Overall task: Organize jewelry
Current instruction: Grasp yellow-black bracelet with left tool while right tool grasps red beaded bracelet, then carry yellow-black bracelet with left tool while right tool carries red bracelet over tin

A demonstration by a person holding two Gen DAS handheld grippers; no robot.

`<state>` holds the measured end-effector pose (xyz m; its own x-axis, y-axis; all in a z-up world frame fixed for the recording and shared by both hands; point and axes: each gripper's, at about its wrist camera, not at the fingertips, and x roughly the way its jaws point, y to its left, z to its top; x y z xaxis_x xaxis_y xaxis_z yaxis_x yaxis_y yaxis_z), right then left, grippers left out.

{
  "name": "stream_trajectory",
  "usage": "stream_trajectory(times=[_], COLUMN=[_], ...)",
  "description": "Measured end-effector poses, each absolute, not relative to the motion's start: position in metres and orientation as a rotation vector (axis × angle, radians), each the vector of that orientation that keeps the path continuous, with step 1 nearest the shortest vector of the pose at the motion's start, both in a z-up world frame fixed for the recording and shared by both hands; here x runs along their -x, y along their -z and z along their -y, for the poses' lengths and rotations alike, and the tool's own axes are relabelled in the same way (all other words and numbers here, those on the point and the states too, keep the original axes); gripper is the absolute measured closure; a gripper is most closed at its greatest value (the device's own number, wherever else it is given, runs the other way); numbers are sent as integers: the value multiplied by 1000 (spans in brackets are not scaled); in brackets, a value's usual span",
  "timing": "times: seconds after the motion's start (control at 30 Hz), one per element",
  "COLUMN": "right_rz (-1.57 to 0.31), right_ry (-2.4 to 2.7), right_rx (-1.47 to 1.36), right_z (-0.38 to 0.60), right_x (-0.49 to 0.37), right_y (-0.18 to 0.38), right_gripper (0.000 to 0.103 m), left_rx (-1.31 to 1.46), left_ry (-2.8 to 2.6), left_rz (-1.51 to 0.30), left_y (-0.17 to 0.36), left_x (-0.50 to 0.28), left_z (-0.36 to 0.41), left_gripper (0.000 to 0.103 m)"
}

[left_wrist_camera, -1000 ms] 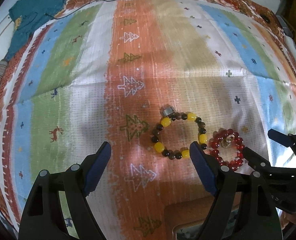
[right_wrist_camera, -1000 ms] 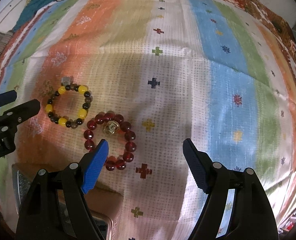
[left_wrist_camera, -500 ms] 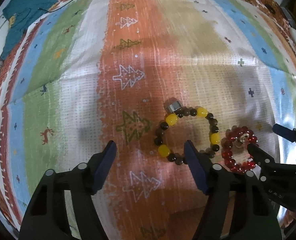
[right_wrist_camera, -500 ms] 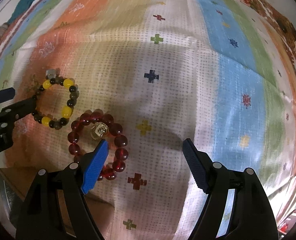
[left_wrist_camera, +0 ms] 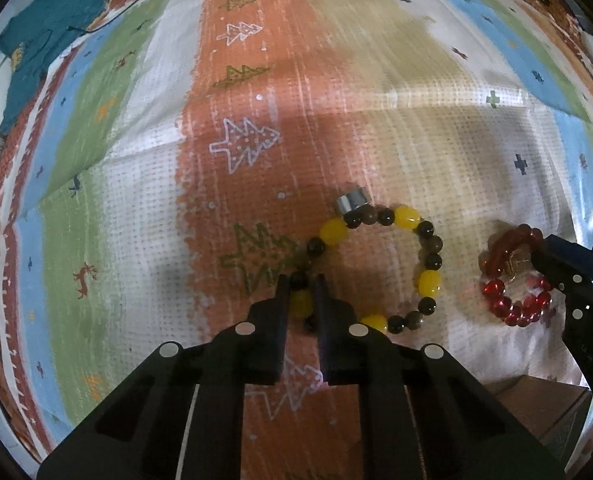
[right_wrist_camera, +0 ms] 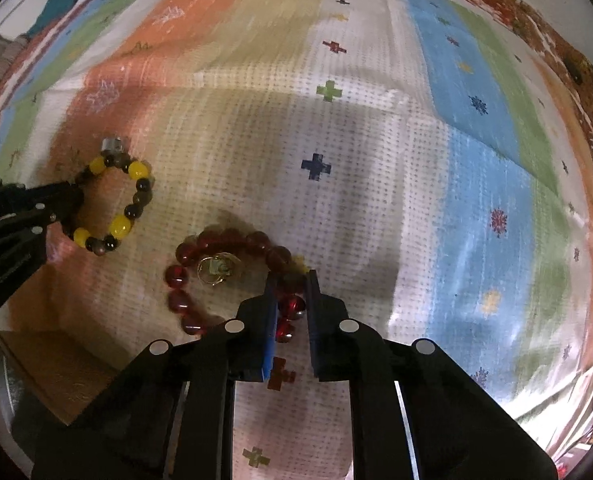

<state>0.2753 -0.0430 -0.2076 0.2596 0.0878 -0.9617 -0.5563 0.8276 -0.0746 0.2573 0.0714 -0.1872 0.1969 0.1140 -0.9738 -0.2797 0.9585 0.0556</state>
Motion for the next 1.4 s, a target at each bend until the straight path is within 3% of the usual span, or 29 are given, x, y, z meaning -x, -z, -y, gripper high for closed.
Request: stream_trajectory(times=[0.4, 1.4], right_rz=[-1063, -889], right_ry=[-467, -569], right_rx=[391, 164], right_z=[52, 81], right_x=[-274, -236], right_y=[161, 84], right_gripper=[89, 89], left_rx=[229, 230], left_ry=[-201, -145], left_rz=[-1231, -1043], left_y=[135, 51], left_x=[-255, -217], left_z=[-64, -35], left_gripper=[91, 91])
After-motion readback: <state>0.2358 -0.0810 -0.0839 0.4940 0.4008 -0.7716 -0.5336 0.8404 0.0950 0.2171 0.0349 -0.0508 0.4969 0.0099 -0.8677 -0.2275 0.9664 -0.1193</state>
